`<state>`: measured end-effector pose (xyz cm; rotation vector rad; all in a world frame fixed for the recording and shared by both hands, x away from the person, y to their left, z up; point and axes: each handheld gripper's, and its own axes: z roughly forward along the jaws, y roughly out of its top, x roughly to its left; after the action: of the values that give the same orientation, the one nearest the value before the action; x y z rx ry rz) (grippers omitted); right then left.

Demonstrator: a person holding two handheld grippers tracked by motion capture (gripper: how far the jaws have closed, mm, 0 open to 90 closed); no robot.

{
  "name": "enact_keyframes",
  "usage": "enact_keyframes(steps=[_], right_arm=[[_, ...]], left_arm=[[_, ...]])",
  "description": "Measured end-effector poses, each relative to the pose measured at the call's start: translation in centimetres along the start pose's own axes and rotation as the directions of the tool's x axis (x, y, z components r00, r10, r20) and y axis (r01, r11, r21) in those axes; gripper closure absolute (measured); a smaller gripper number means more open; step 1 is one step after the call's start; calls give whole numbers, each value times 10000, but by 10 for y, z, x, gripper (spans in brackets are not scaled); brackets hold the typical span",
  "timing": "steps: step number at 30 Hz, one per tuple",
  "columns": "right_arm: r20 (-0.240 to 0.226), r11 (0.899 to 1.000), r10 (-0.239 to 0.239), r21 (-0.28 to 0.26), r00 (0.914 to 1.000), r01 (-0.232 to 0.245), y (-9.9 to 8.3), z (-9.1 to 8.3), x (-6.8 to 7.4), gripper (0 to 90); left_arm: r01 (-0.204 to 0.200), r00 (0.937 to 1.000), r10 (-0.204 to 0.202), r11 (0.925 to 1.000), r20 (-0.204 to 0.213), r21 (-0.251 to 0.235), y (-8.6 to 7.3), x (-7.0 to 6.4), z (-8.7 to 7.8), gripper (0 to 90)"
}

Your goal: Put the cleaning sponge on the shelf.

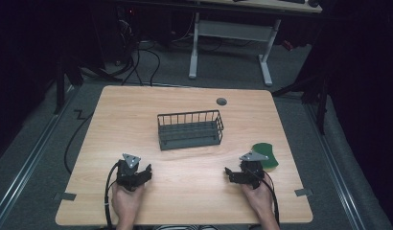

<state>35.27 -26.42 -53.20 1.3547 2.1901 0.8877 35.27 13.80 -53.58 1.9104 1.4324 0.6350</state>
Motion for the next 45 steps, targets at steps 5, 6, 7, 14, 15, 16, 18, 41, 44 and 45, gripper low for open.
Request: enact_keyframes(steps=[5,6,7,14,15,16,18,41,44,45], right_arm=[[-13,10000,-23,-16,10000,23,0,0,0,164],[-12,10000,-24,-16,10000,24,0,0,0,164],[-13,10000,-16,-13,10000,16,0,0,0,164],[-9,10000,9,5,10000,-9,0,0,0,165],[-15,10000,11,3,10000,-11,0,0,0,170],[-38,10000,-27,-42,10000,27,0,0,0,185],[-90,10000,-26,-63,10000,26,-1,-1,0,196],[-678,9981,420,-422,9968,-450,58,1,-14,575],[-588,9975,428,-532,9973,-460,73,6,-15,582],[-546,9980,360,-499,9979,-387,76,9,-15,587]], left_arm=[[-4,10000,4,10000,23,10,0,0,0,332],[-7,10000,7,10000,32,14,0,0,0,332],[-6,10000,6,10000,29,16,0,0,0,332],[33,9998,-33,10000,171,28,0,0,0,315],[8,9997,-9,10000,237,47,0,0,1,303],[22,9995,-23,10000,317,44,1,1,1,290],[58,9992,-59,10000,391,30,1,2,1,276],[10,9955,38,9987,950,-512,45,-5,-2,468],[-88,9931,134,9992,1162,-402,55,-8,5,480],[-123,9919,166,9993,1261,-349,57,-9,6,492]])
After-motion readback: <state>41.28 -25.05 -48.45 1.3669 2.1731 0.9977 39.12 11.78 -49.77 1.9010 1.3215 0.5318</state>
